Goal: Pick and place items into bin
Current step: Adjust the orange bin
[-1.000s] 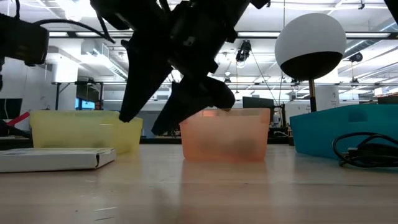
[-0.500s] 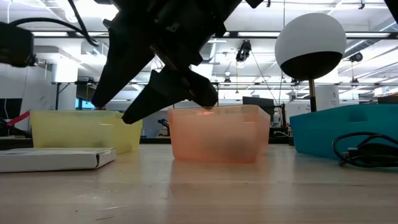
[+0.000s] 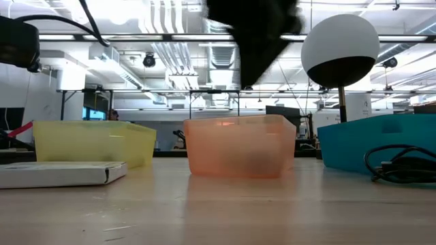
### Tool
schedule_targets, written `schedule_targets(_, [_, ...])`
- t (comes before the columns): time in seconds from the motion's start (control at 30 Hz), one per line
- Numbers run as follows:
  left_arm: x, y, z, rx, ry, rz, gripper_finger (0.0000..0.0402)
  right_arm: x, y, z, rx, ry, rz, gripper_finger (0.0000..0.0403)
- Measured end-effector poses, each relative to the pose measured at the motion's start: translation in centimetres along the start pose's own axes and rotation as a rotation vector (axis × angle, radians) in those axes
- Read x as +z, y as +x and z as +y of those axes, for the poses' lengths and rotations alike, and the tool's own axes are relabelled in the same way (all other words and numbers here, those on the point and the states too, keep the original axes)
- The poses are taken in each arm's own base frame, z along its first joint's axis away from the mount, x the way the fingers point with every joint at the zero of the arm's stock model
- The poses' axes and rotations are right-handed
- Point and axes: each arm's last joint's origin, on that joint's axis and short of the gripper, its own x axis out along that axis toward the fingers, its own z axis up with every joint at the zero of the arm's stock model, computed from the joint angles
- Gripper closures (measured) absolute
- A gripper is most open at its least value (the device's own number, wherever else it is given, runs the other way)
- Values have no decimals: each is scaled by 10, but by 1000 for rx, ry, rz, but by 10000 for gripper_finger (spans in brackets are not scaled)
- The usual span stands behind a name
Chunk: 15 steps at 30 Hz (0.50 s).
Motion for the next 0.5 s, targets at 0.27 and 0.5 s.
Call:
schedule_targets(0.27, [1,0,-3,-41,-10,-44,400,24,32,-63,-45,163,258,264])
schedule_targets(0.5, [1,-1,-11,-117,-45,-91,400,66,79,-107,118,309,323,271])
